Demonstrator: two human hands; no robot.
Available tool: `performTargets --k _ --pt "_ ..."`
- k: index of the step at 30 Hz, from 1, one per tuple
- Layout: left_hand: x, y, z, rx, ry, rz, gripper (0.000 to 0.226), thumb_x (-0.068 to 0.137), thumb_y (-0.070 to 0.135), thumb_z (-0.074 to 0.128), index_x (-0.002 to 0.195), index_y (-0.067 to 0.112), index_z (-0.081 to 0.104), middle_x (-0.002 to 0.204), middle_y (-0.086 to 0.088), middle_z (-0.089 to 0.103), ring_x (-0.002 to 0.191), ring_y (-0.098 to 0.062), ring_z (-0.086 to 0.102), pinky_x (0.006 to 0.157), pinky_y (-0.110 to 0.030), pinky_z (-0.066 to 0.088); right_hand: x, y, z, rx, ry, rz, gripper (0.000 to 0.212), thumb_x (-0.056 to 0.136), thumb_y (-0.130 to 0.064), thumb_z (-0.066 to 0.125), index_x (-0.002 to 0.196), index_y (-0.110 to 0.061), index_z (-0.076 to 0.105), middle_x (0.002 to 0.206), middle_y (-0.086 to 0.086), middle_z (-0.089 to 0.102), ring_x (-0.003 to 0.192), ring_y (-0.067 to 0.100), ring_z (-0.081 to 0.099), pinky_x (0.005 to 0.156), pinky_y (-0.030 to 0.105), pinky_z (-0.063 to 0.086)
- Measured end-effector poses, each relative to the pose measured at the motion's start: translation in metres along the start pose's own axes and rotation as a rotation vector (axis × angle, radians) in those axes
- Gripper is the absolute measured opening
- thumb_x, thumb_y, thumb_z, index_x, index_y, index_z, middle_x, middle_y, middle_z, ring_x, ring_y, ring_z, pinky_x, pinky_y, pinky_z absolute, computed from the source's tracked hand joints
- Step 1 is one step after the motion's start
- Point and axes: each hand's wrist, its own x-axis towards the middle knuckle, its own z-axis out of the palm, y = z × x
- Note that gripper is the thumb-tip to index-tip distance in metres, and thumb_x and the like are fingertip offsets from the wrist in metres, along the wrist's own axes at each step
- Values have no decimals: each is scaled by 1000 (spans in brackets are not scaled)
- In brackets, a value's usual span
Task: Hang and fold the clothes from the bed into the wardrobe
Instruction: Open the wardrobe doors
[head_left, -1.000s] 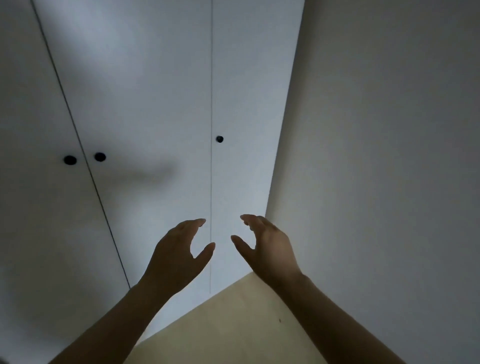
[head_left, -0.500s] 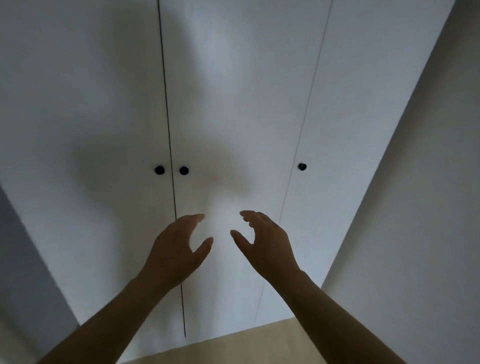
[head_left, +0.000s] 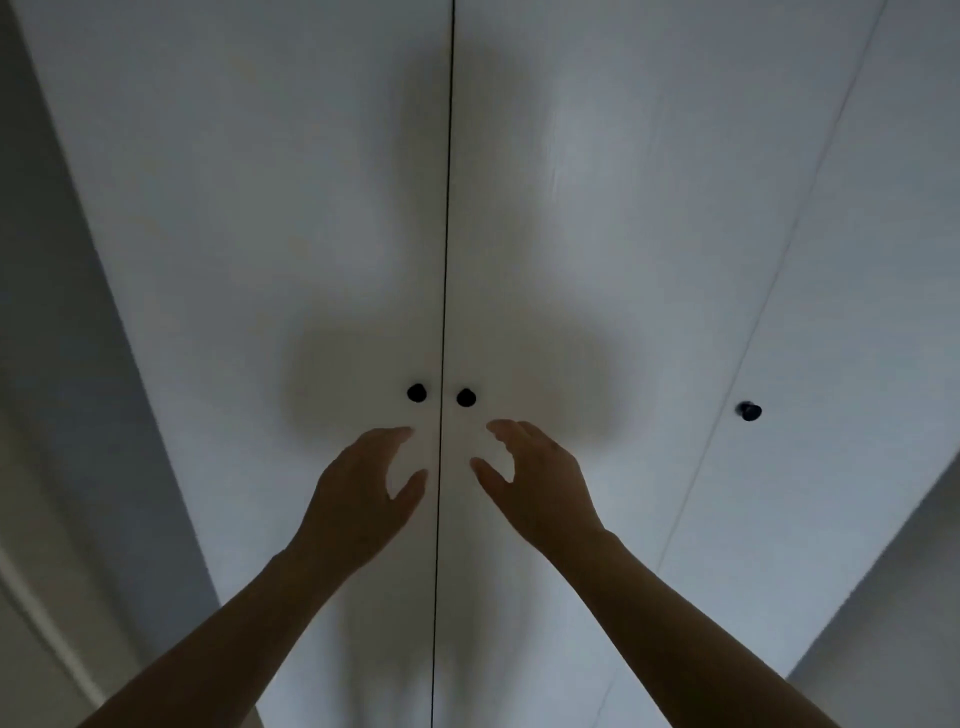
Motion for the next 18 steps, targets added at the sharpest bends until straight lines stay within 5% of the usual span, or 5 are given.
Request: performTargets --k 9,18 --pt "66 -54 19 -1 -33 145 51 93 28 57 139 10 44 138 -4 48 125 -17 47 103 -24 34 69 -4 43 -54 38 40 41 91 -34 62 127 -16 55 126 -1 54 106 12 58 87 15 40" --pt "99 -94 45 170 -215 288 73 97 35 45 149 20 -4 159 3 -11 146 -14 -13 121 -34 5 95 3 77 -141 -7 82 36 90 -29 61 122 -10 59 123 2 51 98 15 60 88 20 47"
